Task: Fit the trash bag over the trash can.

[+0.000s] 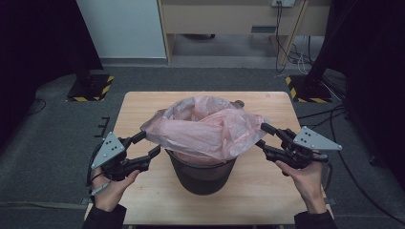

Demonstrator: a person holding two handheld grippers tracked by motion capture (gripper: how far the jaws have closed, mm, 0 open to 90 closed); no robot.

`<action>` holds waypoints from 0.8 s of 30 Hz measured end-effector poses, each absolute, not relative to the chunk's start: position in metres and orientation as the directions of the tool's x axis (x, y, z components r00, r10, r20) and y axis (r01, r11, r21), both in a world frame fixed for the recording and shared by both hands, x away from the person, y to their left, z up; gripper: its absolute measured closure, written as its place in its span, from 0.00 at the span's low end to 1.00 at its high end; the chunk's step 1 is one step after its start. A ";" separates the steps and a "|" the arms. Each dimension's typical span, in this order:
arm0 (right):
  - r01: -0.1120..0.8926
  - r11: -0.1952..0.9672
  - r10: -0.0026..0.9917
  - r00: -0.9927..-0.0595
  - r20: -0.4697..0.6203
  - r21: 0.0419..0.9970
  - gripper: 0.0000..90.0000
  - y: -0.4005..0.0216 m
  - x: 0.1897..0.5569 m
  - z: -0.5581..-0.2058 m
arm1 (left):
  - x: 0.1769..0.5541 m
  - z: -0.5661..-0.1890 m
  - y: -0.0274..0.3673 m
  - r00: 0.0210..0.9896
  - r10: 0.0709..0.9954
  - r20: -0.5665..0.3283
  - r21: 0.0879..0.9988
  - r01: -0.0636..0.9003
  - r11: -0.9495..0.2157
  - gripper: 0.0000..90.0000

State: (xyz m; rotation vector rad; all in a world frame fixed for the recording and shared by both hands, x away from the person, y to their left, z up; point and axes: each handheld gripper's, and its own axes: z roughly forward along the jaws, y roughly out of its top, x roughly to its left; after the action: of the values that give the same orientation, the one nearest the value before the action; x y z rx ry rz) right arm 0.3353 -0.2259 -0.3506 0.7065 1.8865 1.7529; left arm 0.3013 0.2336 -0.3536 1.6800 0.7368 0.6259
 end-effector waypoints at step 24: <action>0.072 0.007 0.612 -0.789 0.053 0.997 1.00 -0.218 0.330 -0.344 | 0.295 -0.357 0.234 0.704 0.710 -0.032 0.988 0.129 -0.083 0.96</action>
State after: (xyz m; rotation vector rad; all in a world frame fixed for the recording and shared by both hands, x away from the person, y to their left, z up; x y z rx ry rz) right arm 0.3302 -0.2181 -0.3443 0.7022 1.8941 1.8342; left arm 0.2951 0.2339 -0.3570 1.6093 0.6971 0.5535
